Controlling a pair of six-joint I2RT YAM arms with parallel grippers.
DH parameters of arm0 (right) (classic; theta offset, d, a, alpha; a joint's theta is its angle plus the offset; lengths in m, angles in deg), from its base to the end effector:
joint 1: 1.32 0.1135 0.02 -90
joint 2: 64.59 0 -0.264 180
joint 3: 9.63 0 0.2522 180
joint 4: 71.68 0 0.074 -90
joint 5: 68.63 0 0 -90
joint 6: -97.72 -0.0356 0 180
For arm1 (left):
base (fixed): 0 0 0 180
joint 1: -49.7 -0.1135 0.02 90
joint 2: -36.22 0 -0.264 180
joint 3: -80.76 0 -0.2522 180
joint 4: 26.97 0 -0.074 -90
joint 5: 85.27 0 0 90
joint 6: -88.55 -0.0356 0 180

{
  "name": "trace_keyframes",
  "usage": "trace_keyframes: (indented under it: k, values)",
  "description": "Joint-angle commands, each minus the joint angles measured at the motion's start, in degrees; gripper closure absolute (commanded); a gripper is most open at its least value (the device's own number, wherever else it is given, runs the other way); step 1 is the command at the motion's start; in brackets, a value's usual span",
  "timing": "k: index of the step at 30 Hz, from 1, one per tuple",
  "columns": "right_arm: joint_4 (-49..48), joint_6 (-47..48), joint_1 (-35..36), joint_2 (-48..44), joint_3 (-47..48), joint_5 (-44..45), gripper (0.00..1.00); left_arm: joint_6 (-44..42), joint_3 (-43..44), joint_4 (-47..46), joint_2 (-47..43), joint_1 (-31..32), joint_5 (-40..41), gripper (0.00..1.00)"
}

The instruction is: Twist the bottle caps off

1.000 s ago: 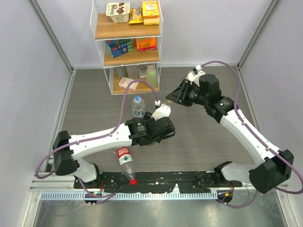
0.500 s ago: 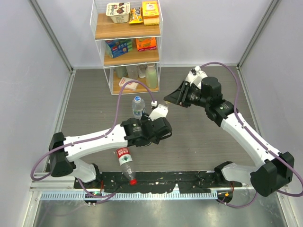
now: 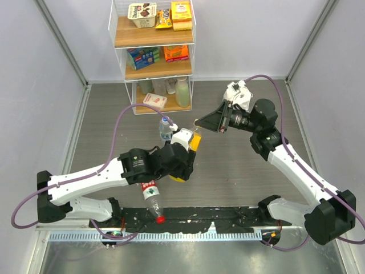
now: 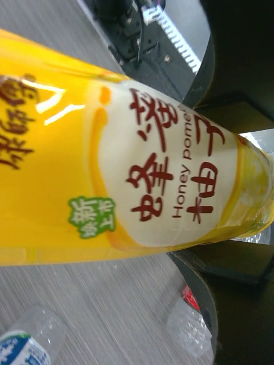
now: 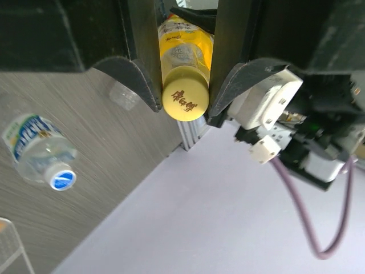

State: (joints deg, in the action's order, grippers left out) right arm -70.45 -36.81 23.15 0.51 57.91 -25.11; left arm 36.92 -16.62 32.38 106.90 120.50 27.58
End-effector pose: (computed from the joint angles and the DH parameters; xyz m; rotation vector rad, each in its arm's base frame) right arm 0.2253 0.1309 0.3658 -0.4221 1.7379 1.5271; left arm 0.0958 -0.2331 0.3362 0.4801 2.3161 -0.4729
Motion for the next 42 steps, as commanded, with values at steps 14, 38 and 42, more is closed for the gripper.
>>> trace_keyframes:
  k: [14,38,42]
  values:
    - [-25.35,-13.30,-0.03,-1.20,-2.19,-10.30,0.98,-0.66,-0.22,-7.79,-3.17,0.21,-5.27,0.92]
    - [24.38,11.21,3.73,-0.77,18.63,13.06,0.01,-2.68,3.30,-1.46,-0.98,0.21,-0.88,0.95]
    - [29.14,13.86,8.04,1.16,20.22,16.59,0.10,-3.04,4.26,-1.46,-0.54,0.21,-0.53,0.95]
